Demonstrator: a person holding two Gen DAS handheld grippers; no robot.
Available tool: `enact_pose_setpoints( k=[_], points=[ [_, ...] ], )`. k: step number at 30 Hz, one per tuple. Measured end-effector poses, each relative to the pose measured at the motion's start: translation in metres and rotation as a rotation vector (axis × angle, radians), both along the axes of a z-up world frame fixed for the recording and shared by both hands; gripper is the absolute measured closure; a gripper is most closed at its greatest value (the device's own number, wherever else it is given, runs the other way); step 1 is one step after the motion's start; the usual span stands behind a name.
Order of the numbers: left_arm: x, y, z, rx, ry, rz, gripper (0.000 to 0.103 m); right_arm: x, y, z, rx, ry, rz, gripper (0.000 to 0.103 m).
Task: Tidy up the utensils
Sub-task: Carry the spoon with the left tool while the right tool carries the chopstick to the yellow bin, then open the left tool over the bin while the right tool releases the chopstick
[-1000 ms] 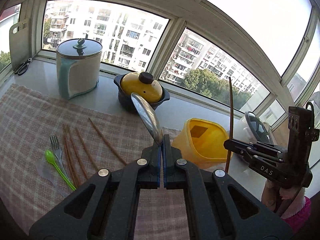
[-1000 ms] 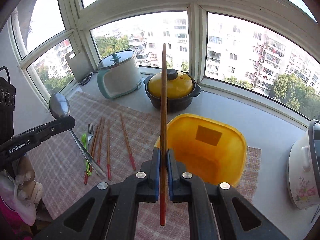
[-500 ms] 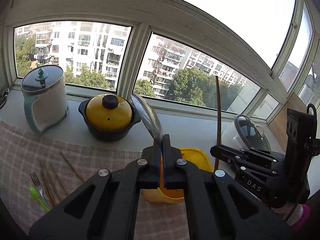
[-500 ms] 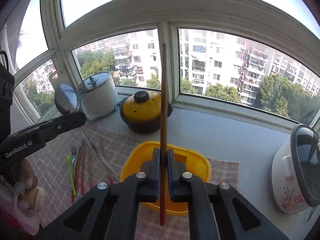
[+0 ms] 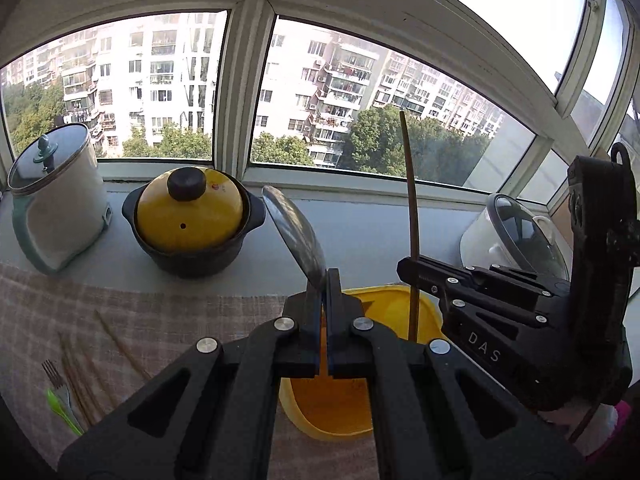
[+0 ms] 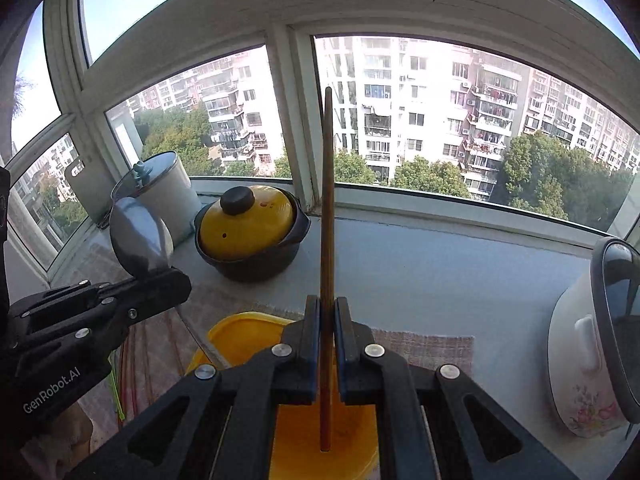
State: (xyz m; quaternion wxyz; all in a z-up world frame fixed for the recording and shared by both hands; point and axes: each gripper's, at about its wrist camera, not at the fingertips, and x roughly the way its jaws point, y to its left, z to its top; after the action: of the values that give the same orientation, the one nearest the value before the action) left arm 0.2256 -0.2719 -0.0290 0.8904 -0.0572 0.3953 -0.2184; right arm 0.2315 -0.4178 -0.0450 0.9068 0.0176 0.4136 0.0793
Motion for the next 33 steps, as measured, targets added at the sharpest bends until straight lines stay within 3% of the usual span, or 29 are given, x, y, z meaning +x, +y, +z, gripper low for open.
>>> enact_pose_setpoints(
  k=[8, 16, 20, 24, 26, 28, 30, 33],
  points=[
    [-0.004, -0.008, -0.016, 0.033, 0.028, -0.011, 0.103, -0.002, -0.017, -0.022, 0.030, 0.046, -0.022, 0.099],
    [-0.004, -0.006, -0.013, 0.031, 0.033, -0.008, 0.103, -0.009, -0.021, -0.017, 0.036, 0.030, -0.017, 0.097],
    [-0.006, -0.005, -0.013, 0.034, 0.041, 0.004, 0.103, -0.014, -0.024, -0.013, 0.036, 0.015, -0.029, 0.081],
    [-0.010, 0.000, -0.013, 0.031, 0.047, 0.014, 0.103, -0.021, -0.027, -0.007, 0.037, 0.000, -0.036, 0.077],
    [-0.014, 0.004, -0.011, 0.029, 0.043, 0.023, 0.098, -0.022, -0.024, -0.006, 0.028, -0.010, -0.036, 0.073],
    [-0.017, 0.008, -0.008, 0.022, 0.033, 0.031, 0.076, -0.026, -0.023, -0.004, 0.017, -0.017, -0.036, 0.069],
    [-0.022, 0.011, -0.003, 0.022, 0.014, 0.044, 0.070, -0.029, -0.022, -0.001, 0.011, -0.027, -0.039, 0.056],
    [-0.029, 0.013, 0.002, 0.031, -0.001, 0.050, 0.069, -0.036, -0.023, 0.004, 0.003, -0.052, -0.047, 0.044]
  ],
)
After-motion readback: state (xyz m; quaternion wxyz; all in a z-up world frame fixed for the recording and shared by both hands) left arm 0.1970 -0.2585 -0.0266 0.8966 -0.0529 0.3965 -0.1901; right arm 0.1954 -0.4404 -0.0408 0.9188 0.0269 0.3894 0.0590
